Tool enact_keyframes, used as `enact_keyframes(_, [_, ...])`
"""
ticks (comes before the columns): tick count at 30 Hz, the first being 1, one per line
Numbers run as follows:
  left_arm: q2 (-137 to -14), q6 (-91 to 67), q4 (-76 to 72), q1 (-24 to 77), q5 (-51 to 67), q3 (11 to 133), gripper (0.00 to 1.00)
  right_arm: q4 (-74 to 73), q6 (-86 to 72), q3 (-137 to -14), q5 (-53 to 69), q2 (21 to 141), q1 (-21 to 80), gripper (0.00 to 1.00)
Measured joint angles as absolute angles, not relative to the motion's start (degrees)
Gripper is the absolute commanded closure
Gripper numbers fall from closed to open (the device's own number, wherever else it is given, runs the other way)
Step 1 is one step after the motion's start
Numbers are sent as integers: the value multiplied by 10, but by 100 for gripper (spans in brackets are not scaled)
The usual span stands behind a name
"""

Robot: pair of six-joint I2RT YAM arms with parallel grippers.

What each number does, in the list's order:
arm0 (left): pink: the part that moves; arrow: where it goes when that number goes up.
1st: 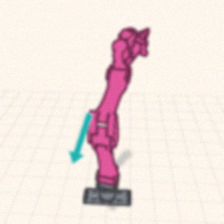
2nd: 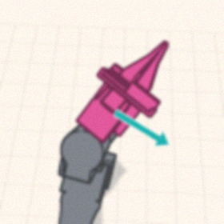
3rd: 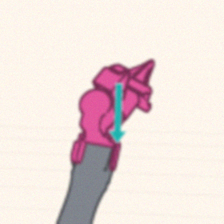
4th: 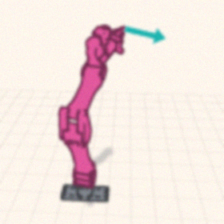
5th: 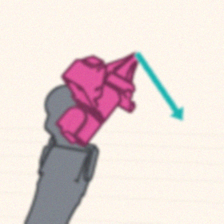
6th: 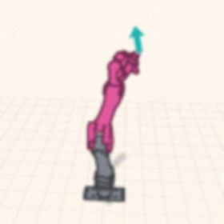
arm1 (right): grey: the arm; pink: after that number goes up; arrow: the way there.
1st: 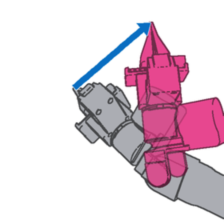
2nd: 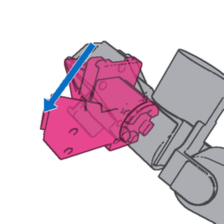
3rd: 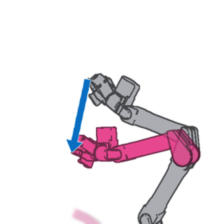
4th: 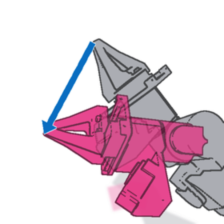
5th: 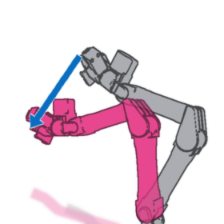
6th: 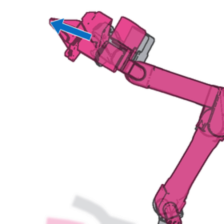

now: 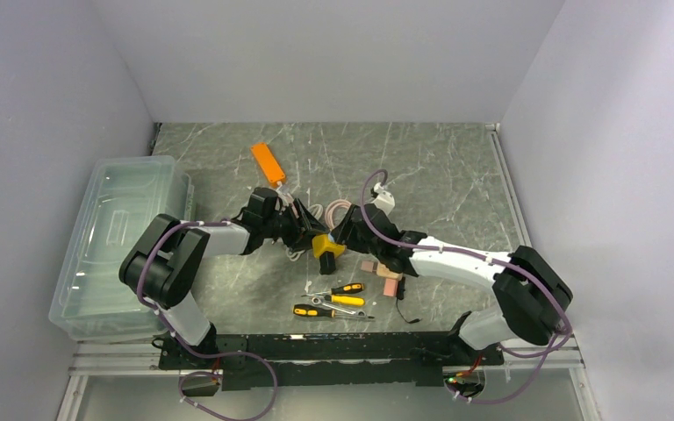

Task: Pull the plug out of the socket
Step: Remove the plug from the socket.

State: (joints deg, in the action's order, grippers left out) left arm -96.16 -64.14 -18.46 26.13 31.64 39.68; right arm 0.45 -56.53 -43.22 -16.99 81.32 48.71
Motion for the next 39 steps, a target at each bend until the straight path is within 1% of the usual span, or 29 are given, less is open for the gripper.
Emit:
enact_keyframes(9, [-962,-641,-181,261,317,399,95,4,-565,-432,-165,813,485,100])
enact_keyframes(18, [-963,-641,-181,263,321,399,95,-62,-549,-477,-237,828,525,100])
enact_keyframes(26, [-963,-641,-181,263,321,399,96,-74,-547,-486,-248,833,530,100])
enact_keyframes(39, [-963,-642,-181,263,317,399,96,-49,-551,-468,-157,825,482,100])
